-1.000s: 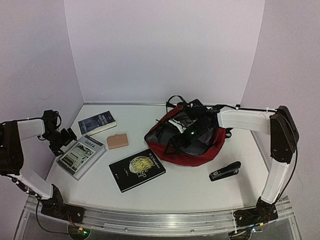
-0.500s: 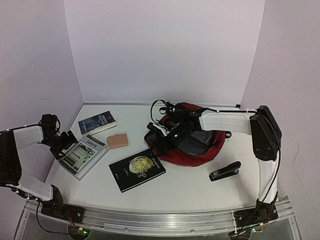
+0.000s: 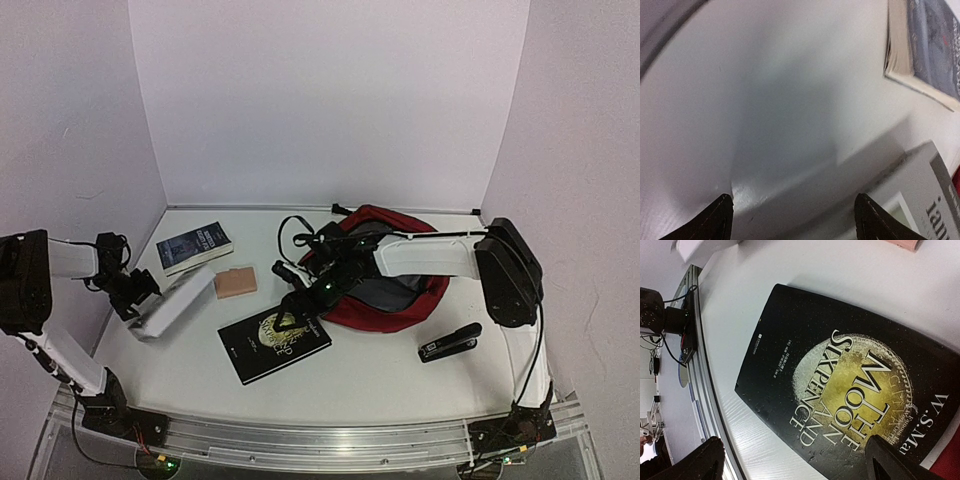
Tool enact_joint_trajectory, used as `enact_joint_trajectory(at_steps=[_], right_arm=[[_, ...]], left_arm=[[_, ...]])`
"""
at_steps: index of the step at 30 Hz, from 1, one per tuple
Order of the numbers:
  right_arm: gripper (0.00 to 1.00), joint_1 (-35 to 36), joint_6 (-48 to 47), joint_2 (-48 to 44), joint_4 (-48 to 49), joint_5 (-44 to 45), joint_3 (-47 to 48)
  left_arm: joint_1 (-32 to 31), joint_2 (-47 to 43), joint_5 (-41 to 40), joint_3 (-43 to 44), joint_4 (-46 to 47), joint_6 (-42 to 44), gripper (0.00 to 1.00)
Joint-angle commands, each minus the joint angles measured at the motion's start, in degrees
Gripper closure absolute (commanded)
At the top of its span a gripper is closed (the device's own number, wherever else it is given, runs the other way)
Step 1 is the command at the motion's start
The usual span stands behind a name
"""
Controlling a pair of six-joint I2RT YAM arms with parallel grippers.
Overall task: Pack the student bag
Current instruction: Pick up the book from the center of the board.
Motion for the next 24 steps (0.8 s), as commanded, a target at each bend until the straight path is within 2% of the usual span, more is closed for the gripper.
enact_joint_trajectory(at_steps=[1,6,11,19,24], right_arm=[[0.03,0.7,3.2,1.8,3.2,0.5,4.0],[0.03,1.3,5.9,4.6,4.5,-0.5,7.0],[0.03,1.3,9.0,6.5,5.3,-2.1,7.3],[0.02,1.6,16.1,6.2,11.4,-4.9,2.2],[0.02,3.4,22.9,8.5,16.0,-6.5,2.5]], left_arm=[[-3.3,-4.8,3.1,-2.8,-2.1,-0.6,0.2],[-6.7,-6.6,4.4,-2.2,-3.6,-2.1,0.27],[-12.6,-6.5,6.0,-3.3,-2.4,-5.0,0.29],[-13.4,-16.5,13.7,-11.6,2.3,-10.2,0.29],[-13.9,-19.6,15.3,-13.9,2.4,-10.8,0.27]])
